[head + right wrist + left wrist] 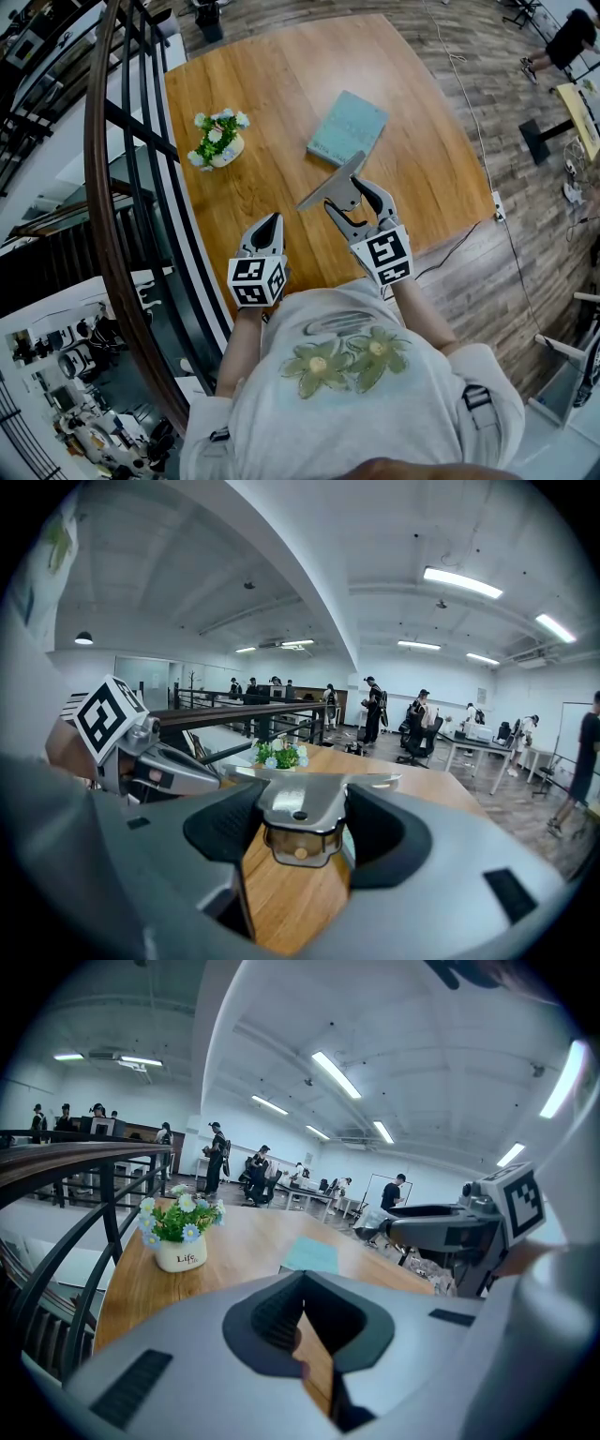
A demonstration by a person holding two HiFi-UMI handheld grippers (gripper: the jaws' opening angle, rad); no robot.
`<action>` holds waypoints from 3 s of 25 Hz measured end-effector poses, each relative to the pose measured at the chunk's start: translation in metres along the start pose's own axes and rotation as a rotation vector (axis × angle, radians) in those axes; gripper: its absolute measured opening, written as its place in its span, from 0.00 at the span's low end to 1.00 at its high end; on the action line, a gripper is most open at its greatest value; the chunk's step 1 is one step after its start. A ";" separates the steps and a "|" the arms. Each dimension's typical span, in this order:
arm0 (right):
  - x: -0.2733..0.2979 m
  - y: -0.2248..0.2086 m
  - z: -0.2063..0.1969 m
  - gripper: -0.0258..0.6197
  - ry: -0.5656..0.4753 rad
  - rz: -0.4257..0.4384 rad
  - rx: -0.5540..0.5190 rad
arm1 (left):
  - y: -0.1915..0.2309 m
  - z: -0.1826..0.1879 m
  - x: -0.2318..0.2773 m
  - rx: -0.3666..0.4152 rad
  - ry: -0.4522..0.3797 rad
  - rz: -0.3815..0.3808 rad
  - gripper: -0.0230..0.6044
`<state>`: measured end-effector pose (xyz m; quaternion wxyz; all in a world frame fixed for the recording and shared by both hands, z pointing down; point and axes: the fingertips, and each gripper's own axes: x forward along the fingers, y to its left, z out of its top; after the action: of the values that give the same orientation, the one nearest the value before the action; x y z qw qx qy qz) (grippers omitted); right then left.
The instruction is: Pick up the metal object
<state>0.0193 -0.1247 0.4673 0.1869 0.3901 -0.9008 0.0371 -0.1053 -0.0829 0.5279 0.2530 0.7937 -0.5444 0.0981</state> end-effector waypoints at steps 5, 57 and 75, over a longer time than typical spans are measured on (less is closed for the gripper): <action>0.000 -0.002 -0.001 0.48 -0.001 0.003 -0.001 | -0.002 0.000 0.003 0.000 0.001 0.000 0.06; -0.001 -0.013 -0.016 0.48 0.042 -0.043 0.045 | 0.002 -0.006 0.001 -0.008 0.009 -0.001 0.06; -0.001 -0.014 -0.010 0.48 0.007 -0.046 0.075 | 0.005 -0.007 0.000 -0.007 0.008 0.006 0.06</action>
<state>0.0329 -0.1316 0.4755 0.1762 0.4175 -0.8889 0.0677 -0.1089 -0.0806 0.5347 0.2574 0.7908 -0.5463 0.1002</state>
